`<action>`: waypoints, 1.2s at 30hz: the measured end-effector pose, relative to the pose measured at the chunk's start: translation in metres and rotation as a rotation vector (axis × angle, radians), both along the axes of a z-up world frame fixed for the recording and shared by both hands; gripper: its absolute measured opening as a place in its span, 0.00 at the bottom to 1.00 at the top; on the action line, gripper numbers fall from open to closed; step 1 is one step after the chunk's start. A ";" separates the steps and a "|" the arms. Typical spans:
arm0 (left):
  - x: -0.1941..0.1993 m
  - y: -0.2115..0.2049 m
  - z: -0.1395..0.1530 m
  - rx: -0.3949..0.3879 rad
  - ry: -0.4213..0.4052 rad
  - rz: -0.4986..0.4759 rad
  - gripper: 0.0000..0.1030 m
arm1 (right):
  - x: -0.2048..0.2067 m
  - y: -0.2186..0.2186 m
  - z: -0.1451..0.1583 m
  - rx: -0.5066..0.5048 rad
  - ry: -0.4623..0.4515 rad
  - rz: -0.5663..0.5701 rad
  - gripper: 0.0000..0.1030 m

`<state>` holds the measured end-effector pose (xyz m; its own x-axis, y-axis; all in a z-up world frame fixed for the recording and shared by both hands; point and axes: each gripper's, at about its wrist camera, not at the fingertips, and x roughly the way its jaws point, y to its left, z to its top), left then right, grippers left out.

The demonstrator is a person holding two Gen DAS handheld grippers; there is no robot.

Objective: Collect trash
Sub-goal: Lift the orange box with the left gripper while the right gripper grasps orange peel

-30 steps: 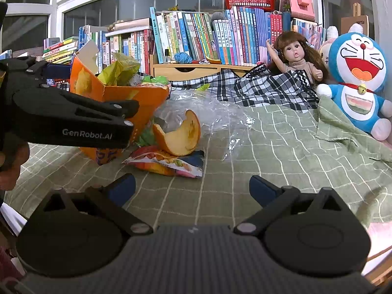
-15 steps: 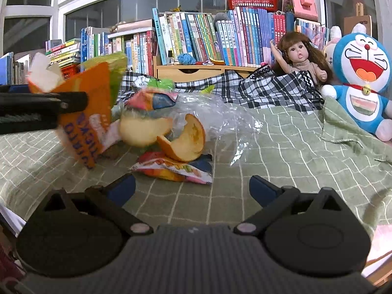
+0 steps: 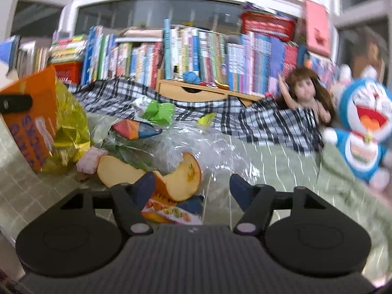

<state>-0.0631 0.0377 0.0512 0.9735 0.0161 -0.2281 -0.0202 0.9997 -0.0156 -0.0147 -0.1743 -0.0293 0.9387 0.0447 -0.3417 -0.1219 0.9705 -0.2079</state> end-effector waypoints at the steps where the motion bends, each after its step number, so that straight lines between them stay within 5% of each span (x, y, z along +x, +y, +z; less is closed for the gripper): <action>1: 0.000 0.005 0.000 -0.003 -0.001 0.014 0.80 | 0.004 0.002 -0.001 -0.026 0.009 0.008 0.74; 6: -0.004 0.030 0.003 -0.026 -0.010 0.081 0.80 | 0.021 0.010 -0.004 -0.073 0.044 0.044 0.72; 10: -0.008 0.047 0.013 -0.042 -0.042 0.118 0.80 | 0.028 0.016 -0.001 -0.071 0.075 0.066 0.45; 17: -0.015 0.060 0.025 -0.084 -0.079 0.133 0.80 | 0.017 0.017 0.002 -0.026 0.057 0.059 0.17; 24: -0.023 0.065 0.032 -0.085 -0.156 0.182 0.80 | -0.001 0.002 0.012 0.056 0.023 0.035 0.13; 26: -0.024 0.068 0.037 -0.098 -0.167 0.182 0.80 | -0.002 -0.002 0.013 0.071 0.025 0.036 0.14; 29: -0.026 0.069 0.042 -0.100 -0.176 0.166 0.80 | -0.001 -0.005 0.010 0.071 0.031 0.020 0.45; 31: -0.026 0.068 0.043 -0.098 -0.175 0.155 0.80 | 0.000 -0.007 0.007 0.088 0.022 0.005 0.77; 36: -0.028 0.056 0.037 -0.088 -0.152 0.115 0.80 | 0.011 -0.005 0.001 0.068 0.041 -0.028 0.81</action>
